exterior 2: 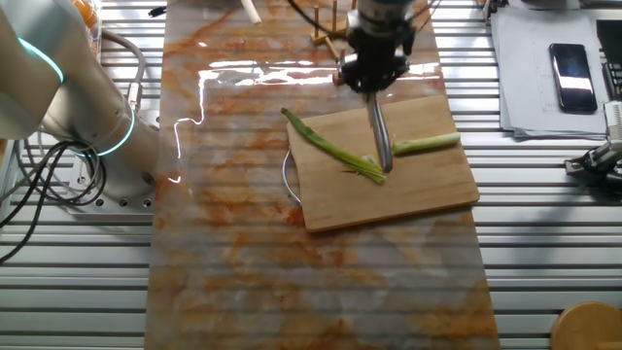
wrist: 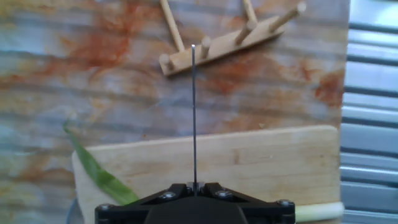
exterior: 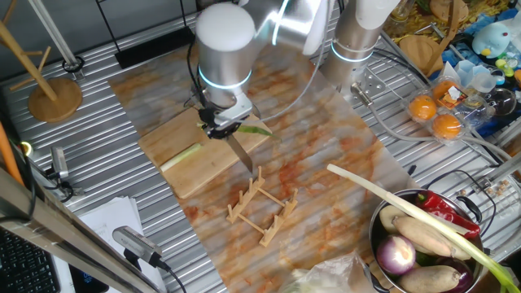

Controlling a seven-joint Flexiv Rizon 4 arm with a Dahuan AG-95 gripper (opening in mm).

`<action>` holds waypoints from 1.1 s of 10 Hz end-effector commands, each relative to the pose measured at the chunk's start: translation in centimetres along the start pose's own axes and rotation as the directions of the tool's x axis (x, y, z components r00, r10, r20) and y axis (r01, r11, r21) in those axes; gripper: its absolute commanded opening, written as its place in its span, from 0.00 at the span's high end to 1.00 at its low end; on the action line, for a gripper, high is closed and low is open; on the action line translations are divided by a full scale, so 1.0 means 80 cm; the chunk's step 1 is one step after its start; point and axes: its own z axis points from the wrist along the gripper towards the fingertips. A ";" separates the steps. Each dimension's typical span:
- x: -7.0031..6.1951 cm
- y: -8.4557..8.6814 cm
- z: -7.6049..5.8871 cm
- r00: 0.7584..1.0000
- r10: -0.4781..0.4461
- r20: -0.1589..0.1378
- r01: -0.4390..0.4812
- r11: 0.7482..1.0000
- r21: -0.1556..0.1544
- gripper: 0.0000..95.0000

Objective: Chop the scallions

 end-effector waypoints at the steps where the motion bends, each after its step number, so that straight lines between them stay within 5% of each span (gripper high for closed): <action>1: -0.006 -0.019 -0.018 0.998 -0.051 0.028 0.051 0.999 0.020 1.00; 4: -0.046 -0.050 -0.033 0.990 -0.120 0.068 0.121 0.992 -0.021 1.00; 6: -0.075 -0.059 -0.046 0.989 -0.131 0.069 0.132 0.991 -0.014 1.00; 8: -0.108 -0.066 -0.044 0.980 -0.170 0.101 0.170 0.985 -0.001 1.00; 11: -0.155 -0.070 -0.041 0.983 -0.152 0.101 0.154 0.988 -0.006 1.00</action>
